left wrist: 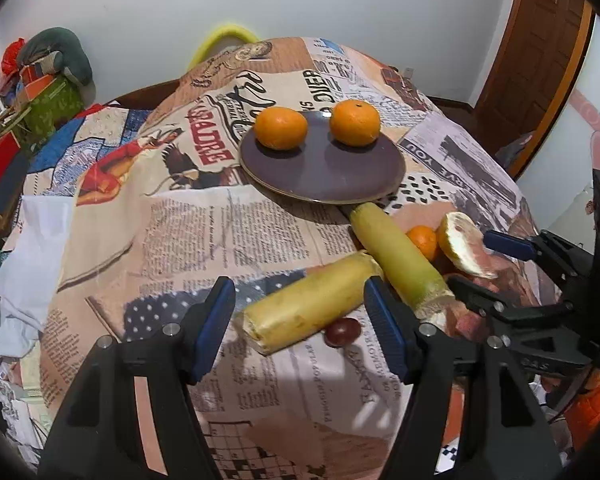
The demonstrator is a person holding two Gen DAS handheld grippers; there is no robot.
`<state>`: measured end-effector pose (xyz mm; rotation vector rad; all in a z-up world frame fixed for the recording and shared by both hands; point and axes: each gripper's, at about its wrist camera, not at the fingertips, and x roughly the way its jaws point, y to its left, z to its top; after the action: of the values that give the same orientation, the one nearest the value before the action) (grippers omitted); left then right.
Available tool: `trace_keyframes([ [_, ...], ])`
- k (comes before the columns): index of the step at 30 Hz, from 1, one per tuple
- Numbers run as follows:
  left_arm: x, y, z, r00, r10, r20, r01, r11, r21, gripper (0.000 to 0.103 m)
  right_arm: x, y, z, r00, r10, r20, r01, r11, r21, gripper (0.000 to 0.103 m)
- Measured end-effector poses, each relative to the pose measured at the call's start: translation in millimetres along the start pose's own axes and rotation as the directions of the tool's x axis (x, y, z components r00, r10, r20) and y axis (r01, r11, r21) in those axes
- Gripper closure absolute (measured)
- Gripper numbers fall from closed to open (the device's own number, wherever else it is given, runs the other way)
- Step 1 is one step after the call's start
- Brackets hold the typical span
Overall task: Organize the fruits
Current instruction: 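Open both tools and withdraw them from the oranges on the plate, then grasp the pomelo segment with the right tool while the left tool grasps the pale yellow stalk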
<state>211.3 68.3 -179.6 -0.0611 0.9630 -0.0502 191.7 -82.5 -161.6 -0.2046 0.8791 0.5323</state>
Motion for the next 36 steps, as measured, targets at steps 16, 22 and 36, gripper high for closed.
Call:
trace_keyframes([
  [16,12,-58,10,0.995,-0.1,-0.029,0.102,0.994,0.047,0.034,-48,-28,-4,0.992,0.067,0.111,-0.076,0.994,0.074,0.082],
  [22,19,-64,11,0.995,-0.089,-0.036,0.091,0.994,0.057,0.034,-64,-49,-22,0.993,0.051,0.103,-0.064,0.99,0.128,0.085],
  [36,15,-53,9,0.998,-0.057,-0.02,0.058,0.997,0.06,0.034,-37,-51,-62,0.995,0.073,-0.063,-0.065,0.99,0.123,0.08],
])
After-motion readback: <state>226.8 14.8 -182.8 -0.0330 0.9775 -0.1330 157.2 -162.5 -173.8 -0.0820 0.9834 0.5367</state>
